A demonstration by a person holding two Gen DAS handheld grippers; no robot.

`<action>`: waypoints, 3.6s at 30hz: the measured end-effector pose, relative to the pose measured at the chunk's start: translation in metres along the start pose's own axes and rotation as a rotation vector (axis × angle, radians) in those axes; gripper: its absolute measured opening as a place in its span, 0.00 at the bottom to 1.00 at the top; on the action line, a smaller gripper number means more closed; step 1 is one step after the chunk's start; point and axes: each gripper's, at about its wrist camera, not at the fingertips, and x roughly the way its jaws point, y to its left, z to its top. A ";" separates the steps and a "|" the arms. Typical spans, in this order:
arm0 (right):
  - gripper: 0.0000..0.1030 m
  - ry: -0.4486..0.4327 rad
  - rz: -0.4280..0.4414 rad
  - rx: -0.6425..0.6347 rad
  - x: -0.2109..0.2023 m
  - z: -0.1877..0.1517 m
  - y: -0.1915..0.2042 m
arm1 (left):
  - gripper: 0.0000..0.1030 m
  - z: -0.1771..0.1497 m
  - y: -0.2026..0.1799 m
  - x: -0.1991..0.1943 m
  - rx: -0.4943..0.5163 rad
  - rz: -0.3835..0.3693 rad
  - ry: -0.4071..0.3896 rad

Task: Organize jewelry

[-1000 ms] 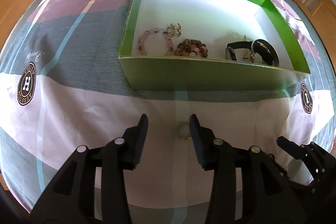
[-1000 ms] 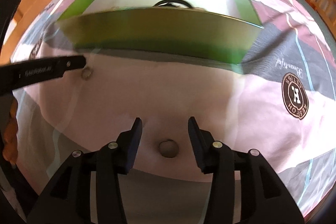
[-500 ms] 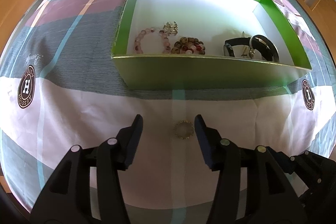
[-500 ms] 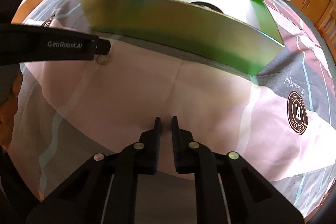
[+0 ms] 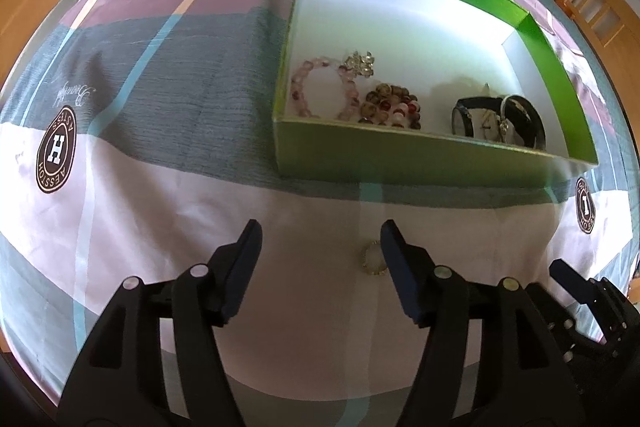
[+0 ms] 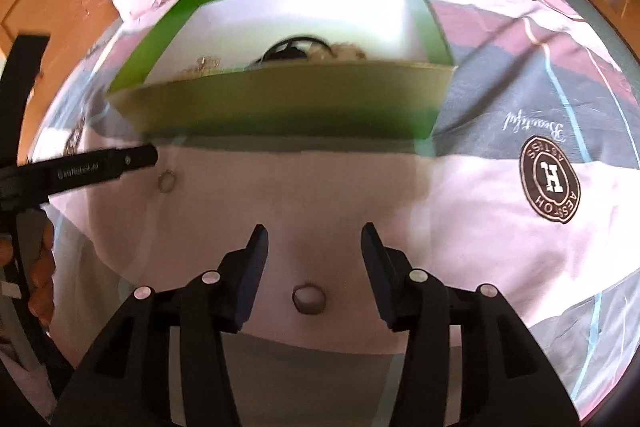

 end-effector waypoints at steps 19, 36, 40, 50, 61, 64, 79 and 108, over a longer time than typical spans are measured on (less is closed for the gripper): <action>0.47 0.148 -0.125 -0.123 0.022 -0.025 0.030 | 0.58 -0.016 -0.038 0.021 0.135 0.087 0.030; 0.21 0.089 -0.084 -0.102 0.022 -0.018 0.035 | 0.20 -0.024 -0.047 0.008 0.167 0.071 -0.005; 0.21 0.082 -0.080 -0.097 0.021 -0.016 0.036 | 0.20 -0.025 -0.046 0.006 0.167 0.069 -0.006; 0.21 0.065 -0.073 -0.091 0.018 -0.013 0.027 | 0.20 -0.020 -0.043 -0.004 0.142 0.055 -0.032; 0.21 0.029 -0.070 -0.086 0.012 -0.012 0.026 | 0.20 -0.020 -0.038 -0.017 0.121 0.061 -0.078; 0.21 0.026 -0.069 -0.094 0.012 -0.012 0.026 | 0.20 -0.018 -0.038 -0.018 0.123 0.065 -0.082; 0.21 0.044 -0.070 -0.101 0.021 -0.010 0.031 | 0.20 -0.019 -0.040 -0.014 0.139 0.062 -0.065; 0.21 0.020 -0.063 -0.113 0.015 -0.014 0.034 | 0.20 -0.016 -0.042 -0.033 0.148 0.024 -0.139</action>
